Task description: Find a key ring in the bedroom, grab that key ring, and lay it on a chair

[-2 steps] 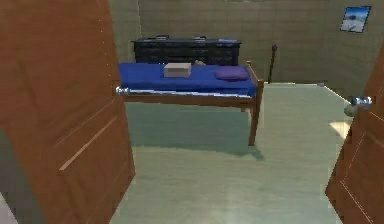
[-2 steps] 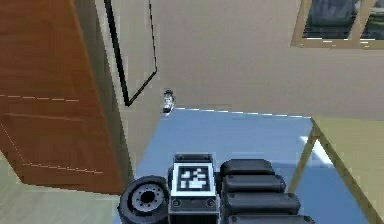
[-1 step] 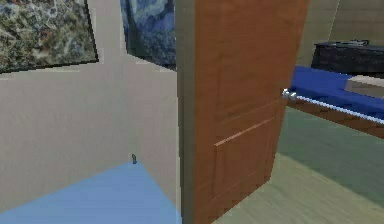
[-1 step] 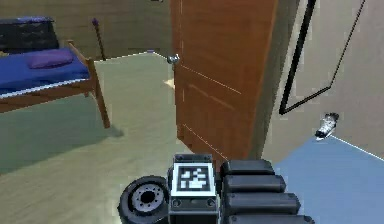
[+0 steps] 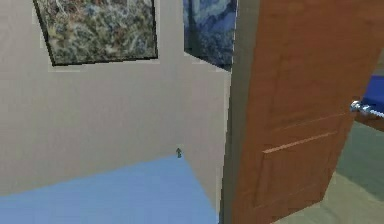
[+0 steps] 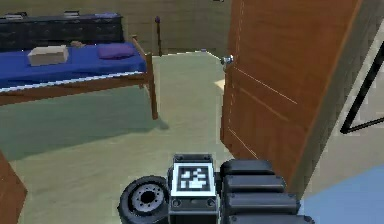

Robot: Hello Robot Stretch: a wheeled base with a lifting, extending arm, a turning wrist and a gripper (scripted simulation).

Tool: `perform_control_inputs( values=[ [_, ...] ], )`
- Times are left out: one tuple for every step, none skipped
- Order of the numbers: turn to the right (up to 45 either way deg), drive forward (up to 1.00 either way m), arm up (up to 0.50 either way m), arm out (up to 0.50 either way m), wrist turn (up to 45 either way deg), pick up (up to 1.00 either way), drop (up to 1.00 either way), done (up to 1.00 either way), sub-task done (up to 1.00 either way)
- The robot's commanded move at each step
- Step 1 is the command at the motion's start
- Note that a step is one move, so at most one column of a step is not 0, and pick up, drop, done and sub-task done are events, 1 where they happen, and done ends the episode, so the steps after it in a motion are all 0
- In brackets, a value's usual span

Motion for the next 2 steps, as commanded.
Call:
perform_control_inputs(
  values=[
    [0.0,0.05,0.0,0.0,0.0,0.0,0.0,0.0,0.0],
    [-36.0,0.0,0.0,0.0,0.0,0.0,0.0,0.0,0.0]
  ],
)
